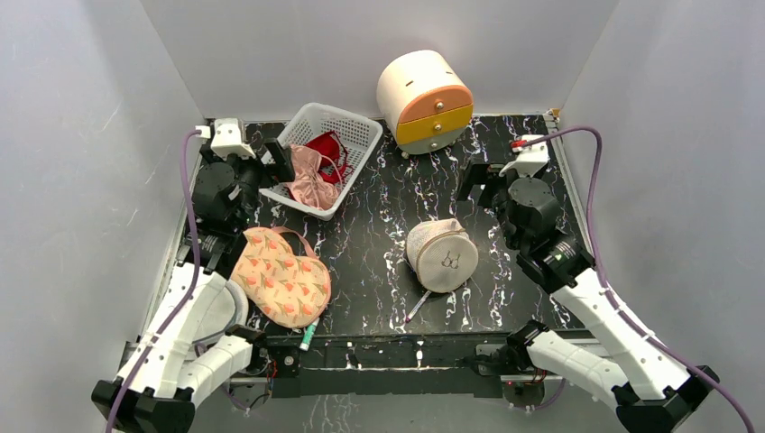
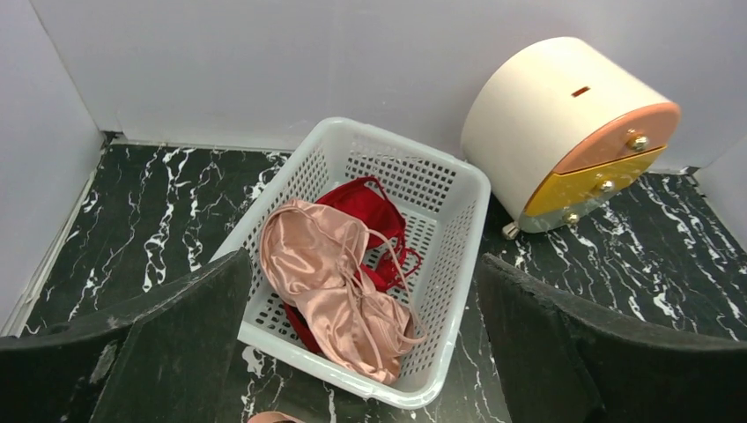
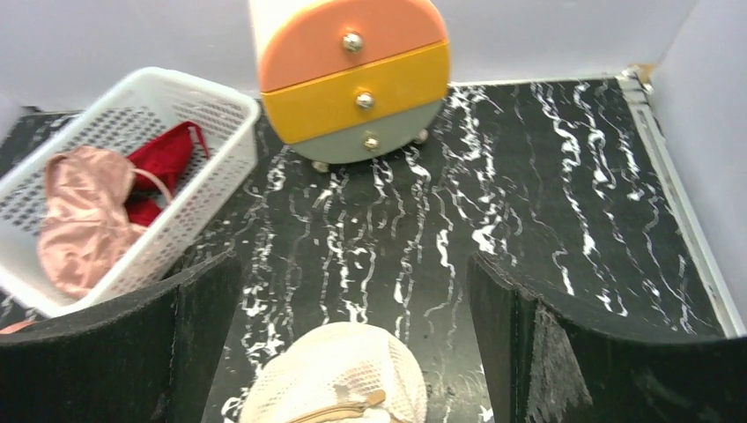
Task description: Unzip the laundry bag and remove the bra
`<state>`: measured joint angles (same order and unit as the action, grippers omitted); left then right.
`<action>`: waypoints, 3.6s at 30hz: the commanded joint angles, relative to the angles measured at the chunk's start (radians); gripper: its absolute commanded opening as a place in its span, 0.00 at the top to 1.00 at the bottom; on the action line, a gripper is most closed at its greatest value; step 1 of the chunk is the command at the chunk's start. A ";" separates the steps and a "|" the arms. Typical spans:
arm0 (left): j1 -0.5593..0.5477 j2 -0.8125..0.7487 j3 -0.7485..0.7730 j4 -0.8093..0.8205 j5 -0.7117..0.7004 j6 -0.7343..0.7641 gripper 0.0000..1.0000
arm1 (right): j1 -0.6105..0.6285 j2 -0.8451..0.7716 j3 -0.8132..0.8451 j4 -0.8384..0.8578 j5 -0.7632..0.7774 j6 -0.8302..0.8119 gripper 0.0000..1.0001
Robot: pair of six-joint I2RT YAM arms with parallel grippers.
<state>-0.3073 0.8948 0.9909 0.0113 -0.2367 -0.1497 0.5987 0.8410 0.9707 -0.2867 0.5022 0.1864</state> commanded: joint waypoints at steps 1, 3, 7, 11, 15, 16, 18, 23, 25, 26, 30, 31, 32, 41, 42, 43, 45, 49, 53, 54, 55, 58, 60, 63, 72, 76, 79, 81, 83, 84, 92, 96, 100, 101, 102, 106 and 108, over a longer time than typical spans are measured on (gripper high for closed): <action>0.038 0.039 0.004 0.000 0.077 -0.025 0.02 | -0.104 0.021 -0.016 0.030 -0.047 0.045 0.02; 0.049 0.066 0.001 0.005 0.126 -0.032 0.02 | -0.159 0.034 -0.025 0.030 -0.071 0.061 0.02; 0.059 0.124 -0.006 0.010 0.228 -0.055 0.02 | -0.264 0.056 -0.049 0.042 -0.134 0.096 0.02; 0.039 0.188 -0.005 0.009 0.328 -0.074 0.02 | -0.356 0.058 -0.079 0.060 -0.178 0.154 0.02; -0.010 0.272 0.009 -0.008 0.417 -0.089 0.02 | -0.424 0.046 -0.099 0.069 -0.240 0.182 0.02; -0.026 0.293 0.013 -0.012 0.438 -0.092 0.02 | -0.438 0.043 -0.100 0.070 -0.260 0.187 0.02; -0.061 0.341 0.020 -0.019 0.481 -0.100 0.02 | -0.461 0.037 -0.096 0.066 -0.298 0.193 0.02; -0.179 0.457 0.033 -0.029 0.579 -0.119 0.02 | -0.497 0.004 -0.094 0.079 -0.397 0.206 0.02; -0.234 0.507 0.042 -0.033 0.611 -0.126 0.02 | -0.506 -0.012 -0.097 0.089 -0.442 0.211 0.02; -0.260 0.532 0.050 -0.035 0.628 -0.132 0.02 | -0.509 -0.019 -0.097 0.093 -0.462 0.214 0.02; -0.362 0.640 0.100 -0.039 0.680 -0.170 0.02 | -0.517 -0.038 -0.097 0.103 -0.538 0.225 0.02; -0.383 0.666 0.117 -0.039 0.691 -0.181 0.02 | -0.518 -0.040 -0.098 0.103 -0.557 0.227 0.02; -0.408 0.700 0.137 -0.042 0.699 -0.191 0.02 | -0.518 -0.043 -0.099 0.103 -0.574 0.228 0.02; -0.545 0.872 0.269 -0.028 0.733 -0.280 0.11 | -0.521 -0.050 -0.111 0.089 -0.674 0.233 0.02; -0.552 0.879 0.266 -0.015 0.737 -0.290 0.13 | -0.521 -0.050 -0.111 0.088 -0.680 0.232 0.02; -0.559 0.886 0.265 -0.009 0.736 -0.296 0.14 | -0.522 -0.049 -0.113 0.089 -0.685 0.233 0.02; -0.573 0.902 0.272 -0.010 0.725 -0.301 0.22 | -0.523 -0.048 -0.121 0.094 -0.697 0.234 0.02; -0.584 0.935 0.315 -0.067 0.676 -0.296 0.42 | -0.522 -0.036 -0.139 0.108 -0.723 0.240 0.02; -0.582 0.945 0.360 -0.144 0.594 -0.279 0.59 | -0.522 -0.021 -0.143 0.099 -0.732 0.238 0.02; -0.582 0.949 0.372 -0.158 0.590 -0.273 0.64 | -0.522 -0.017 -0.144 0.097 -0.734 0.235 0.02; -0.582 0.953 0.382 -0.171 0.590 -0.267 0.68 | -0.523 -0.012 -0.145 0.094 -0.740 0.233 0.02; -0.579 0.956 0.403 -0.191 0.583 -0.259 0.77 | -0.523 0.015 -0.138 0.080 -0.766 0.225 0.02; -0.573 0.958 0.416 -0.205 0.590 -0.254 0.85 | -0.523 0.041 -0.136 0.072 -0.798 0.217 0.02; -0.547 0.951 0.435 -0.233 0.607 -0.241 0.92 | -0.523 0.088 -0.129 0.056 -0.854 0.203 0.02; -0.415 0.877 0.366 -0.187 0.776 -0.223 1.00 | -0.520 0.238 -0.187 0.168 -1.154 0.196 0.02; -0.374 0.811 0.278 -0.130 0.811 -0.205 1.00 | -0.520 0.280 -0.219 0.235 -1.193 0.190 0.07; -0.369 0.762 0.228 -0.087 0.841 -0.171 1.00 | -0.521 0.291 -0.258 0.301 -1.166 0.195 0.07; -0.369 0.736 0.192 -0.054 0.863 -0.155 1.00 | -0.523 0.311 -0.276 0.376 -1.183 0.220 0.07; -0.369 0.713 0.157 -0.021 0.878 -0.145 1.00 | -0.526 0.347 -0.277 0.427 -1.237 0.226 0.10; -0.369 0.704 0.140 -0.007 0.876 -0.146 1.00 | -0.528 0.364 -0.280 0.459 -1.268 0.229 0.13; -0.368 0.667 0.117 0.005 0.844 -0.110 1.00 | -0.539 0.428 -0.389 0.760 -1.461 0.252 0.31; -0.368 0.662 0.101 0.037 0.866 -0.117 1.00 | -0.538 0.427 -0.449 0.860 -1.472 0.256 0.41; -0.366 0.660 0.089 0.063 0.883 -0.122 1.00 | -0.536 0.437 -0.492 0.952 -1.475 0.263 0.47; -0.365 0.660 0.086 0.071 0.889 -0.125 1.00 | -0.537 0.442 -0.499 0.985 -1.480 0.279 0.47; -0.365 0.659 0.082 0.077 0.895 -0.125 1.00 | -0.537 0.450 -0.502 1.021 -1.487 0.293 0.49; -0.365 0.646 0.067 0.099 0.900 -0.120 1.00 | -0.537 0.475 -0.498 1.055 -1.492 0.311 0.53; -0.365 0.639 0.061 0.105 0.901 -0.115 1.00 | -0.536 0.486 -0.503 1.068 -1.484 0.319 0.53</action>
<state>-0.6735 1.6188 1.0615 0.0525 0.6212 -0.2832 0.0624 1.3163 0.4725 0.6388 -0.9573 0.4767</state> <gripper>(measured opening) 0.036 0.476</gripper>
